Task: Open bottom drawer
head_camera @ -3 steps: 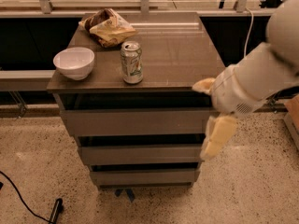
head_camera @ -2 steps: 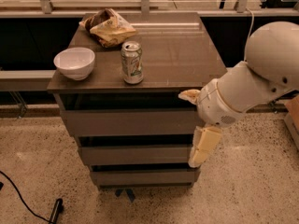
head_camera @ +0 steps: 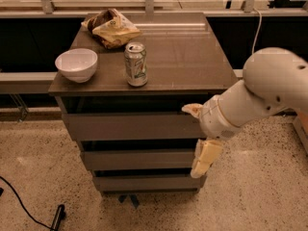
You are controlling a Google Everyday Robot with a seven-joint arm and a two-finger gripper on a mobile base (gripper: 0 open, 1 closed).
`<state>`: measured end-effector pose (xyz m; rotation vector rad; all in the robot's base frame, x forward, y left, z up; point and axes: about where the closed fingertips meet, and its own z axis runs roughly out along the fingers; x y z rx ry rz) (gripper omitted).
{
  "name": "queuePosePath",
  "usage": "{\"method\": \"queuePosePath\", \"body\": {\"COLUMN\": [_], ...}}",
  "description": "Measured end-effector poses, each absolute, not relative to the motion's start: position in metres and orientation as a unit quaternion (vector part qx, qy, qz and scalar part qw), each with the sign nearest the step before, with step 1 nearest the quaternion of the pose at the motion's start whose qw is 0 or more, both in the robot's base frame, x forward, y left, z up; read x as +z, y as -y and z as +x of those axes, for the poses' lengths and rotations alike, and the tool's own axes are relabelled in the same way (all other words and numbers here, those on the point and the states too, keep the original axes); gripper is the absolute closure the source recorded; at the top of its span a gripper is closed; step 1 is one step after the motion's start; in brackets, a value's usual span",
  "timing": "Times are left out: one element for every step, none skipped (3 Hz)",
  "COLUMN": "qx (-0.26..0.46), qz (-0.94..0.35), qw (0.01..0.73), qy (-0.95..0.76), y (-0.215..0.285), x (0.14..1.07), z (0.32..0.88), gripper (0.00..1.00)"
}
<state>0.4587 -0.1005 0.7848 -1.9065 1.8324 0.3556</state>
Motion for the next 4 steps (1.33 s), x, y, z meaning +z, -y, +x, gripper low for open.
{"method": "queuePosePath", "body": {"qx": [0.155,0.156,0.149,0.147], "qz": [-0.693,-0.706,-0.702,-0.702], "qw": [0.254,0.280,0.309,0.312], "qy": [-0.657,-0.631,-0.624,-0.623], "y": [0.099,0.099,0.099,0.099], "x": [0.710,0.629,0.598,0.595], "z": [0.463,0.463,0.465,0.467], "gripper": [0.00,0.00,0.00,0.00]}}
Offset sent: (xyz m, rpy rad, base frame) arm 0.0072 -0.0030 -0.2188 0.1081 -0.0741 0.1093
